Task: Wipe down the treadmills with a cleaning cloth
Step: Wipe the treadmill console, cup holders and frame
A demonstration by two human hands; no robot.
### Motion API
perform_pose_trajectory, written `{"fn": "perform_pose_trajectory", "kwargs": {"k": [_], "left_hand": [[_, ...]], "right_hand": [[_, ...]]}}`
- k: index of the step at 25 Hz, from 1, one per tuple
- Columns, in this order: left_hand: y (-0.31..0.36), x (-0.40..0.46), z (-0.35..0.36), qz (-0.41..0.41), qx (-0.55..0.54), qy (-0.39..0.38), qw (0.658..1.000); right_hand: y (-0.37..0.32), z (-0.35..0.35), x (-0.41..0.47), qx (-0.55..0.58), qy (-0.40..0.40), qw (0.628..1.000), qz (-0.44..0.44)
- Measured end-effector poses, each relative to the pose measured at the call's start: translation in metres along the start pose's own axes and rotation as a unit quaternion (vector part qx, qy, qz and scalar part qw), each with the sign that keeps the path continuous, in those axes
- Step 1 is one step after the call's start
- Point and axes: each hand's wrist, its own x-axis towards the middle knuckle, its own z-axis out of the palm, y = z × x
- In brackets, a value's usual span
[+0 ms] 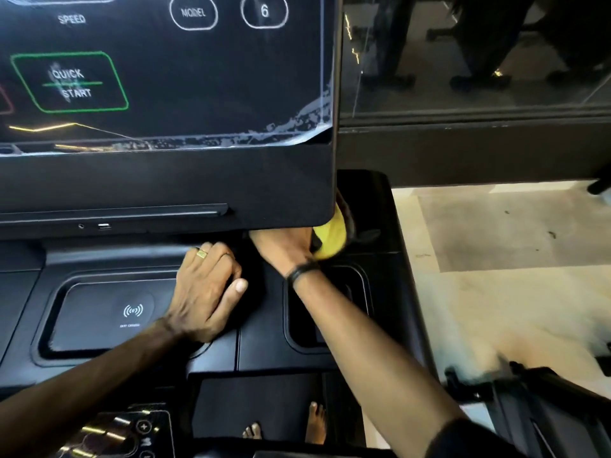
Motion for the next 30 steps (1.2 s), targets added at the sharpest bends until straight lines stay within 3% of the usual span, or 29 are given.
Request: {"fn": "perform_pose_trajectory", "kwargs": {"k": [2,4,8,9,11,14,17,21,26,30], "left_hand": [[0.0,0.0,0.002,0.009,-0.003,0.014,1.0],[-0.002,0.0,0.003,0.017,-0.012,0.016,1.0],[-0.002,0.003,0.002,0.006,0.003,0.021,1.0],[0.0,0.003,0.001,0.004,0.01,0.021,1.0],[0.001,0.0,0.001,0.007,0.023,0.025,0.999],[-0.002,0.004,-0.001,-0.062,0.003,0.069,0.996],[-0.007,0.006,-0.005,-0.157,-0.034,0.109,0.981],[-0.004,-0.001,-0.003,-0.115,-0.069,0.053,0.989],[-0.004,-0.003,0.001,-0.035,-0.059,0.008,0.998],[-0.006,-0.003,-0.001,-0.079,-0.055,0.022,0.995]], "right_hand": [[0.002,-0.003,-0.038,-0.15,0.094,0.983,-0.054],[0.013,-0.011,-0.043,-0.234,0.093,0.966,-0.051],[0.016,-0.036,0.015,-0.062,-0.039,0.996,0.041],[0.008,-0.035,0.019,-0.018,-0.024,0.998,0.048],[-0.007,-0.021,-0.005,-0.117,0.068,0.991,0.013],[-0.016,0.01,-0.073,-0.271,0.103,0.957,-0.015],[-0.013,0.035,-0.134,-0.263,0.102,0.957,-0.061],[0.027,0.035,-0.202,-0.297,0.075,0.943,-0.127],[0.098,-0.01,-0.223,-0.309,0.093,0.94,-0.11],[0.103,-0.006,-0.22,-0.295,0.119,0.944,-0.092]]}}
